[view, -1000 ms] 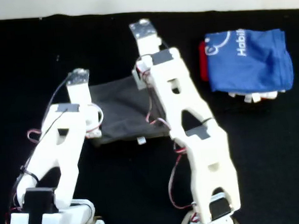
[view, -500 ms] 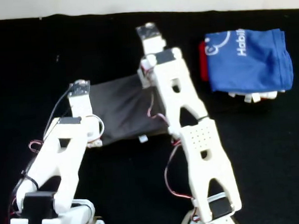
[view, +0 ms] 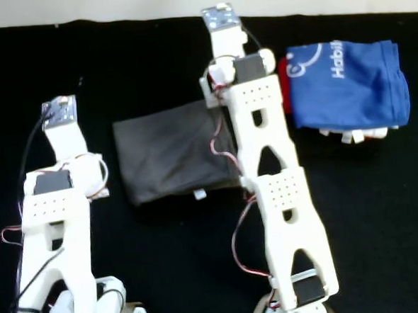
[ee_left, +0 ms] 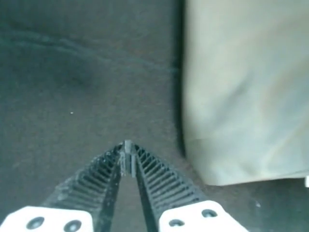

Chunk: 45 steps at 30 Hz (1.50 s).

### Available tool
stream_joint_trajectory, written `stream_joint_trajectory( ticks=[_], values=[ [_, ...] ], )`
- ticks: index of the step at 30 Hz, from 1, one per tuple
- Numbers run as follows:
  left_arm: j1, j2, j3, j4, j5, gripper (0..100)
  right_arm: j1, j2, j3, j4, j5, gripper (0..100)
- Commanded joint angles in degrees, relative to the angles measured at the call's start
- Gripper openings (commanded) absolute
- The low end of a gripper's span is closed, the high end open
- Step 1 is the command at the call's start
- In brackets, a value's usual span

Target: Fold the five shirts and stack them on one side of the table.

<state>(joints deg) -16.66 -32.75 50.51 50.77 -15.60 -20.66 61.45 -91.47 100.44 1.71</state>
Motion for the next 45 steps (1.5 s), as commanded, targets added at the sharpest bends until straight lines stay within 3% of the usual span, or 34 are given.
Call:
stream_joint_trajectory(
  ticks=[1, 5, 10, 21, 24, 28, 33, 39, 45],
  values=[
    [-3.38, 6.81, -0.92, 0.35, -0.88, 1, -3.38, -8.31, 6.81, 0.84, -1.58, 29.4],
    [-6.46, 17.63, -2.59, 0.26, -0.88, 1, -8.31, -17.71, 24.13, 0.66, -7.30, 30.1],
    [-9.71, 26.95, -6.29, 0.09, -0.79, 1, -10.42, -19.65, 40.84, -4.79, -12.04, 38.8],
    [-9.54, 29.93, -6.64, -2.11, 0.53, 1, -10.86, -14.81, 54.55, -20.44, -12.40, 36.6],
    [-9.80, 30.02, -6.64, -2.20, 2.90, 1, -10.86, -9.98, 54.37, -20.97, -12.13, 24.8],
    [-9.80, 30.02, -6.64, -2.20, 3.16, 1, -10.59, -7.16, 50.51, -18.07, -7.74, 0.5],
    [-9.89, 30.02, -6.55, -2.81, 3.25, 1, -8.66, -7.08, 42.51, -10.68, -4.13, 0.7],
    [-9.89, 30.02, -6.55, -2.81, 3.25, 1, -3.91, -7.08, 23.16, 0.66, -4.04, 0.6],
    [-9.89, 30.02, -6.55, -2.81, 3.25, 1, -0.04, -14.64, 17.80, 0.75, -2.11, 0.6]
  ],
)
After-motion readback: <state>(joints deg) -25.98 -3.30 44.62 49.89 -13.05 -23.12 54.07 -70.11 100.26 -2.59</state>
